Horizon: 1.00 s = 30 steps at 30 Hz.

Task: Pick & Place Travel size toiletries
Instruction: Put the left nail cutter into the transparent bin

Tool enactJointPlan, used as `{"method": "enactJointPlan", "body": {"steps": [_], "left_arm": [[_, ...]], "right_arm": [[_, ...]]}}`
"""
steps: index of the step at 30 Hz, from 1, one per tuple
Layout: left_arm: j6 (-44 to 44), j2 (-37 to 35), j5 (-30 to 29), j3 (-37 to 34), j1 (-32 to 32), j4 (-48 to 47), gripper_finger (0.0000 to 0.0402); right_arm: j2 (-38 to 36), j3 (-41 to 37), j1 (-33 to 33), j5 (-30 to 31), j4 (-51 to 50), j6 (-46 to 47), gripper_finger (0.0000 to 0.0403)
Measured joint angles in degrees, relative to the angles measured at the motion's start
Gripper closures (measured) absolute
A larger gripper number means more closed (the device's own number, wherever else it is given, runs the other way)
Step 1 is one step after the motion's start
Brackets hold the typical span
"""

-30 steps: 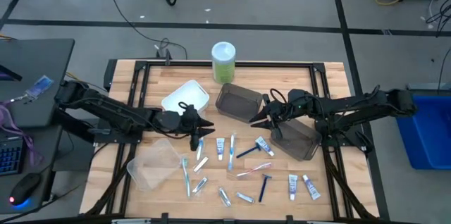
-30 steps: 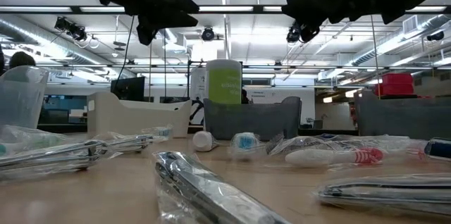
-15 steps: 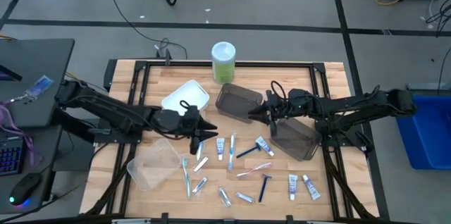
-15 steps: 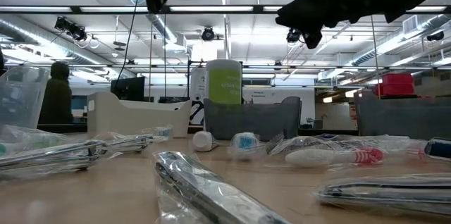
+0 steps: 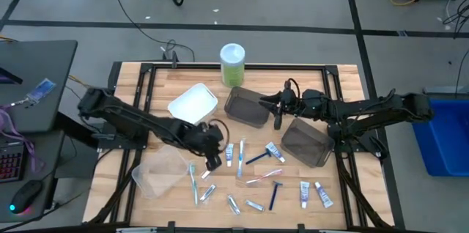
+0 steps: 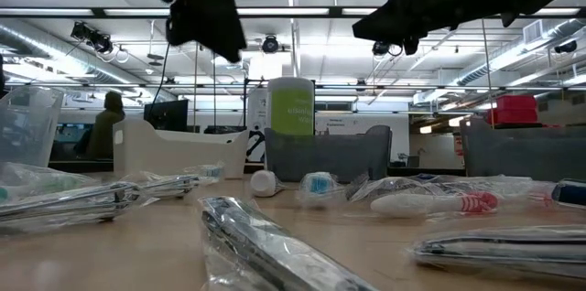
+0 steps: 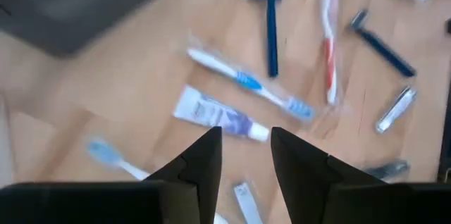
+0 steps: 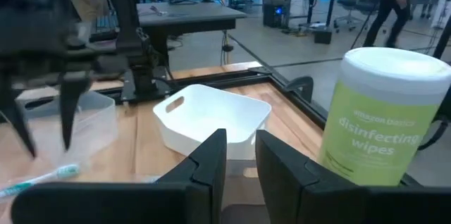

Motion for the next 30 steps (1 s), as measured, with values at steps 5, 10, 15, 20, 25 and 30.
{"method": "enactJointPlan", "body": {"steps": [5, 10, 15, 20, 25, 30], "left_arm": [[-4.32, 5.83, 6.11, 0.08, -2.08, 0.41, 0.0265], [-8.04, 10.55, 6.91, 0.07, -3.86, 1.47, 0.0247], [-8.81, 13.98, 6.18, 0.02, -4.82, 1.41, 0.023], [-11.81, 16.66, 5.5, 0.0, -4.86, 0.9, 0.0228], [-13.73, 19.23, 5.52, 0.0, -4.84, 0.69, 0.0228], [-10.78, 19.84, 5.16, 0.03, -4.88, 0.2, 0.0228]], "right_arm": [[-0.02, 0.0, -0.94, 0.0, 0.0, -0.04, 0.0317], [-0.02, 0.0, -1.19, 0.0, -0.48, 0.34, 0.0317], [-0.02, 0.0, -1.19, -0.07, -1.55, 0.37, 0.032], [-0.02, 0.0, -1.19, -0.06, -2.75, 0.38, 0.0318], [0.0, 0.0, -1.14, -0.09, -3.68, 0.4, 0.0322], [0.0, 0.0, -1.14, -0.57, -4.81, 2.39, 0.0321]]}}
